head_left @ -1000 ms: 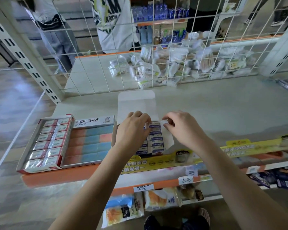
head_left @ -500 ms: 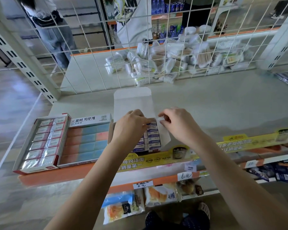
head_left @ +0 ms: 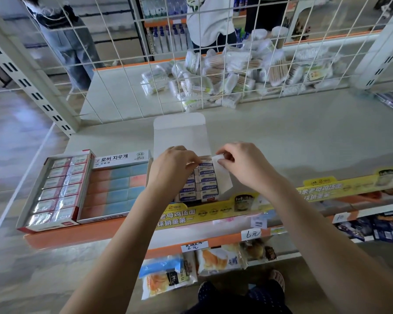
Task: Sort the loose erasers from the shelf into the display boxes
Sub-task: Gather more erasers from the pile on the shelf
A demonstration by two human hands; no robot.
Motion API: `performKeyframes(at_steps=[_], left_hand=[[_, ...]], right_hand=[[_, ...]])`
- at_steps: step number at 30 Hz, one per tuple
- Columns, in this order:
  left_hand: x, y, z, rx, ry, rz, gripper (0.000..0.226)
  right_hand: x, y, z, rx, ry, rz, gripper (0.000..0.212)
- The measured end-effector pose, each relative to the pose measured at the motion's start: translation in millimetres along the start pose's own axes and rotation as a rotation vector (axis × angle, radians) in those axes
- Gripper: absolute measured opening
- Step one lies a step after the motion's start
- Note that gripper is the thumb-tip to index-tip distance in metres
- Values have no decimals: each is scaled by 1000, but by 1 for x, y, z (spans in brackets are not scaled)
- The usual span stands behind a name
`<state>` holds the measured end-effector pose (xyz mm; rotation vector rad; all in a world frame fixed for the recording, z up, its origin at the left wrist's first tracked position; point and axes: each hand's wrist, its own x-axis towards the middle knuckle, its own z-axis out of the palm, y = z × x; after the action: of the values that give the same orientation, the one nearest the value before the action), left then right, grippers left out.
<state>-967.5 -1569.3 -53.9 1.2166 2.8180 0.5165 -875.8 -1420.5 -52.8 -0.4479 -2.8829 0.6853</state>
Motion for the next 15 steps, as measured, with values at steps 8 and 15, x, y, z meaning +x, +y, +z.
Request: performKeyframes(at_steps=[8, 15], left_hand=[[9, 14, -5, 159, -82, 27, 24], [11, 8, -12, 132, -49, 52, 19]], right_hand=[[0, -1, -3, 11, -8, -19, 29], [0, 0, -3, 8, -2, -18, 28]])
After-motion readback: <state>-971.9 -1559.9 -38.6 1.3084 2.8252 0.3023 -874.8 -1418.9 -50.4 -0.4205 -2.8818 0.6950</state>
